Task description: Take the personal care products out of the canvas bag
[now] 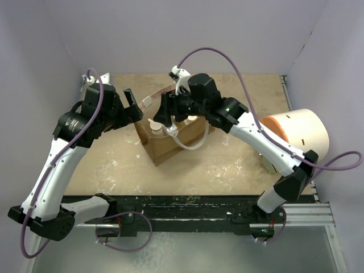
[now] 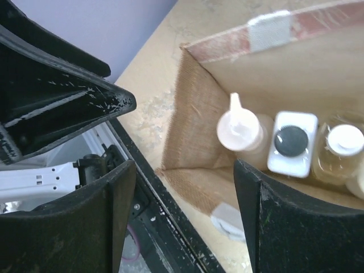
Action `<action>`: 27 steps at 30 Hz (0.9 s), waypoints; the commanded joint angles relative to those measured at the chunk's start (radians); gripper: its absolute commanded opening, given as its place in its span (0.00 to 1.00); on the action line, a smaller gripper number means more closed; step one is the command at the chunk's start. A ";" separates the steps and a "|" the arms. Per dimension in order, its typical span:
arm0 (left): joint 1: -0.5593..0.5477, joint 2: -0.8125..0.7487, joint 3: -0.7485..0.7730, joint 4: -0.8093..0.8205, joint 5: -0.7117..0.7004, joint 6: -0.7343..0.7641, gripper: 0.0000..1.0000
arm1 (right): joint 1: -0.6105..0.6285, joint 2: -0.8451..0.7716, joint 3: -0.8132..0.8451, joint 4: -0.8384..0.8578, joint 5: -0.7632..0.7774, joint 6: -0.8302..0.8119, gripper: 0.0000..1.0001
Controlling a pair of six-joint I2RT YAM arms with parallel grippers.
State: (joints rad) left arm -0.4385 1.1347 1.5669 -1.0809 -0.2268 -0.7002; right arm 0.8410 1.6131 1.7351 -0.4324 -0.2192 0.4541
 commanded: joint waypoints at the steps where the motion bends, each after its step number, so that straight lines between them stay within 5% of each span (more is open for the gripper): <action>1: 0.004 0.050 -0.023 -0.010 0.125 -0.041 0.99 | -0.041 -0.064 -0.087 0.017 -0.040 0.072 0.69; 16: 0.004 -0.039 -0.254 -0.017 0.292 -0.051 0.99 | -0.066 -0.132 -0.270 -0.002 -0.268 0.094 0.50; 27: 0.004 -0.093 -0.433 0.014 0.316 -0.064 0.99 | -0.066 -0.235 -0.586 0.200 -0.095 0.205 0.44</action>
State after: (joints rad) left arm -0.4389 1.0710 1.1885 -1.0840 0.0944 -0.7601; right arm 0.7795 1.4357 1.2392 -0.3252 -0.4057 0.6033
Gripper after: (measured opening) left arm 0.994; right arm 0.445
